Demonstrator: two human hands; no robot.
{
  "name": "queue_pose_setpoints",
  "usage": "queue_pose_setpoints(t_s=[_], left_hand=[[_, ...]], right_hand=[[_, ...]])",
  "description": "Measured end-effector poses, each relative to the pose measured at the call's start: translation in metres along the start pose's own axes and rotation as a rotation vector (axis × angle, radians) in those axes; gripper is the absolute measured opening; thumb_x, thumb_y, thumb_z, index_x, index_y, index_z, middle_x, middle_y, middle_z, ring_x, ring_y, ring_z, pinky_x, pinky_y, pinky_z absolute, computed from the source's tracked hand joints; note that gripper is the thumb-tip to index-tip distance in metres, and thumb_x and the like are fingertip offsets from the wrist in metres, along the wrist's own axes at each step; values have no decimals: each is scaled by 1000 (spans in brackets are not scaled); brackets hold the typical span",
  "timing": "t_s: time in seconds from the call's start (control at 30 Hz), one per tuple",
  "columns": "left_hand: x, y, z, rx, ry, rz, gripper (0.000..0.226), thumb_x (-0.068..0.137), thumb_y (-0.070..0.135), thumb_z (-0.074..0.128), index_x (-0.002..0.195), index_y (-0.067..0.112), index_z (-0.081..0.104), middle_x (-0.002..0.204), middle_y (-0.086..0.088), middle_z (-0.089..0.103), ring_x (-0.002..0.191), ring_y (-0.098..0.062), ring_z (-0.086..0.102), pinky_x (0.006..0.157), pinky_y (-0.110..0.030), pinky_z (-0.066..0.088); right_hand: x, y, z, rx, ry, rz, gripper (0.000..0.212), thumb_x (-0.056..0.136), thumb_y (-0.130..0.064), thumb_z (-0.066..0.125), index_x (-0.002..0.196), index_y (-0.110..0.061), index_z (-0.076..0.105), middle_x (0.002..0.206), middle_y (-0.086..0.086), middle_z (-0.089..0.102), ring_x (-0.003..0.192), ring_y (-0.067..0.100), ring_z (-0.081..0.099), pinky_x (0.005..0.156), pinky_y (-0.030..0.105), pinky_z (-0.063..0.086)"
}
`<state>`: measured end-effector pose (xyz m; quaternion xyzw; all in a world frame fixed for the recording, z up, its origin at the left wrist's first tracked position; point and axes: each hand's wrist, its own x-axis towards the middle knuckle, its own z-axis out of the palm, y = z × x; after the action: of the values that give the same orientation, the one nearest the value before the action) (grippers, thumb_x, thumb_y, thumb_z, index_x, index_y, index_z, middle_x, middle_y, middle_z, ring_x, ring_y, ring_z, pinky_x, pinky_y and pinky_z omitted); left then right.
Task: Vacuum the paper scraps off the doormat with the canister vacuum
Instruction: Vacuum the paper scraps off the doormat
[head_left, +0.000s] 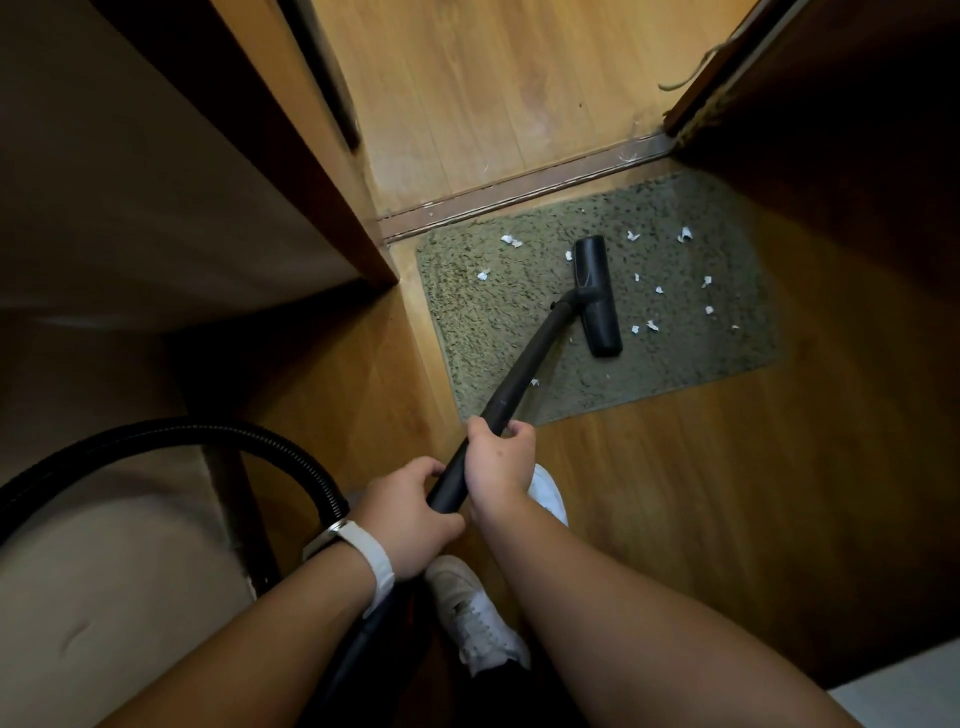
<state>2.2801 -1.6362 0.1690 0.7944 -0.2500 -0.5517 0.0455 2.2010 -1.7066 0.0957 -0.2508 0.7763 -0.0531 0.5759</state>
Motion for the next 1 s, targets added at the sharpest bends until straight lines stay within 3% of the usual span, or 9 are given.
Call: queue_pose_setpoints(t_s=[0.07,0.2,0.3,0.4,0.53,0.63,0.87,1.0], left_hand=[[2,7,2,11,9,2,48,70,32,70,116,35,56,71,8,63,64,-9,60,49,-20,36],[9,19,6,18,18,17,48,69,31,70,116,35,58,67,7,62,63,-13,60,49,-21,36],[17,28,11,27,3,23,47,69,30,70,114,36,58,67,7,62,62,-15,60,47,-21,36],[24,37,19,10,-21,15,45,70,30,69,112,38,57,69,8,64,61,-14,63,48,-23,40],[33,49,27,12,-38,30,45,70,31,68,112,39,56,69,7,65,60,-13,63,48,-23,41],[37,55,32,14,-43,36,46,71,32,68,114,39,55,69,6,66,59,-13,63,48,-23,42],[36,51,37,0,-26,26,43,70,30,69,110,40,57,63,7,64,56,-12,63,45,-20,38],[34,39,32,6,-30,26,43,72,29,70,112,39,55,65,5,65,55,-12,61,45,-20,39]], right_hand=[[5,-3,-5,-4,2,-6,33,90,-30,66,113,-27,42,87,-8,57,72,7,56,59,27,44],[16,-10,-10,-5,23,-12,43,89,-33,68,125,-23,46,89,-8,57,75,9,59,72,31,49],[26,-13,-17,0,41,-12,51,88,-35,70,131,-20,47,93,-5,58,78,14,61,71,33,52],[37,-18,-27,-4,42,-14,56,89,-35,70,136,-19,45,103,0,60,75,11,57,68,28,45],[49,-24,-38,-6,51,-17,53,89,-35,69,134,-20,46,95,-5,57,74,8,57,55,26,42],[55,-26,-44,-8,47,-11,55,88,-36,68,135,-20,46,101,-1,60,78,13,61,60,29,46],[54,-20,-47,-33,36,-35,54,90,-33,67,137,-20,43,107,1,62,72,7,57,51,21,37],[45,-8,-38,-44,-15,-78,49,86,-28,68,126,-25,40,112,5,65,83,13,64,58,22,43]])
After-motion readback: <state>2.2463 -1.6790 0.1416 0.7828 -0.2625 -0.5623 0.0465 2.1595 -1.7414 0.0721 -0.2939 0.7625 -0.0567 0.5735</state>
